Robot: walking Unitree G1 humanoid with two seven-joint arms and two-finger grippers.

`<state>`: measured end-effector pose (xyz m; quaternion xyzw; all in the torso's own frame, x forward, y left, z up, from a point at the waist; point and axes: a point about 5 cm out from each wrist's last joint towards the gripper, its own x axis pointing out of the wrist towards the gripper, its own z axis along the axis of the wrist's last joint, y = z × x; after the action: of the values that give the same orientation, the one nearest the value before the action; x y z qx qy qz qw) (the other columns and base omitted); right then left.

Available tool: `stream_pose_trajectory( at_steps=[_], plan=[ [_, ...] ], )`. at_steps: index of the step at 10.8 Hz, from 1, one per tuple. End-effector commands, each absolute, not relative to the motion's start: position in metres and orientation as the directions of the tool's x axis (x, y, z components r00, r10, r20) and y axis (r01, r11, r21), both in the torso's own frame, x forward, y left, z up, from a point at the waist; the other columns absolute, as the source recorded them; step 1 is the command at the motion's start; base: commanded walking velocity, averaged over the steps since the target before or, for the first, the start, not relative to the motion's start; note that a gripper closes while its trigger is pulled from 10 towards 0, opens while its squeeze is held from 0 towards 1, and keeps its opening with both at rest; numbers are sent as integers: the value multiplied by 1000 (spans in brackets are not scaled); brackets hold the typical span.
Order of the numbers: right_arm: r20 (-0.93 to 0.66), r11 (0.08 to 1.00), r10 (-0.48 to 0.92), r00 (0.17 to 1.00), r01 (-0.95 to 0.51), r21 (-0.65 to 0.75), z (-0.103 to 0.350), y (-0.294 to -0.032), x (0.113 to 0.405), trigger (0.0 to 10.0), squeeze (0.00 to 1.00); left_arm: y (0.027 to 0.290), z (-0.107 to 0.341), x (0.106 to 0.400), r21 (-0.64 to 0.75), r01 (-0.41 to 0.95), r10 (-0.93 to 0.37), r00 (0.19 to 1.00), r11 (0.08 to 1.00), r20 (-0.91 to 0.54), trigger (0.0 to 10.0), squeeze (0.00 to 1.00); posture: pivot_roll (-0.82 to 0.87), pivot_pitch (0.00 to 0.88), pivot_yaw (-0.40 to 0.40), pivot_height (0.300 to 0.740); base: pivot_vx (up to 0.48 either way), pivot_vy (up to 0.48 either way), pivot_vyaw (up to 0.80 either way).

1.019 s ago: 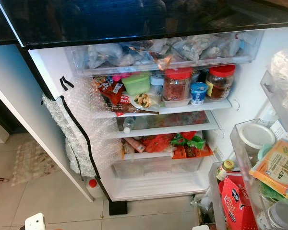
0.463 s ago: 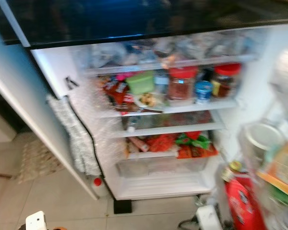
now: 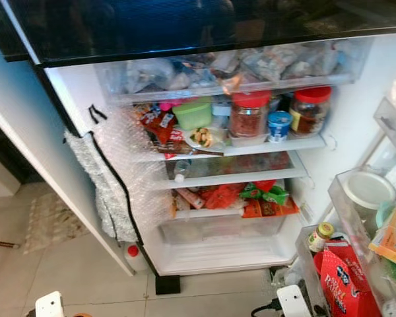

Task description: Restocking fridge

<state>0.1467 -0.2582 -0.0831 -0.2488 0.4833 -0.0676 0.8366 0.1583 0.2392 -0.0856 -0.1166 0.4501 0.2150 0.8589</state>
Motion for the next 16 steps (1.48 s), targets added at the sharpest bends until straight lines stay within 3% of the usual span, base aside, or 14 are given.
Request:
stream_pose_trajectory(
  at_steps=[1,6,8,10,11,12,14,16],
  plan=[
    [-782,866,-344,519,-146,-478,-84,-257,144,10000,0,242,-85,157,2,-470,268,501,883,-823,10000,0,-115,0,71,740,0,0,0],
    [-787,859,-326,524,-184,-478,-86,-254,143,10000,0,243,-85,157,4,-464,267,502,886,-823,10000,0,-118,0,78,740,0,0,0],
    [-781,851,-367,505,-156,-501,-84,-266,138,10000,0,243,-85,157,3,-463,266,505,887,-821,10000,0,-118,0,78,740,0,0,0],
    [-772,949,-263,578,12,-315,-80,-258,151,10000,0,243,-85,158,1,-464,266,507,886,-820,10000,0,-125,0,77,740,0,0,0],
    [-698,987,-161,697,107,-121,-70,-244,174,10000,0,243,-85,157,0,-465,266,507,885,-820,10000,0,-120,0,77,740,0,0,0],
    [-631,986,-148,762,159,-38,-62,-243,186,10000,0,243,-85,157,0,-466,267,507,885,-820,10000,0,-121,0,80,740,0,0,0],
    [-371,987,-126,920,154,47,-28,-244,217,10000,0,244,-85,157,6,-460,268,507,888,-819,10000,0,-125,0,84,740,0,0,0],
    [-205,991,-116,972,127,40,-6,-249,228,10000,0,245,-84,158,7,-457,268,510,890,-817,10000,0,-125,0,83,740,0,0,0]
  ],
)
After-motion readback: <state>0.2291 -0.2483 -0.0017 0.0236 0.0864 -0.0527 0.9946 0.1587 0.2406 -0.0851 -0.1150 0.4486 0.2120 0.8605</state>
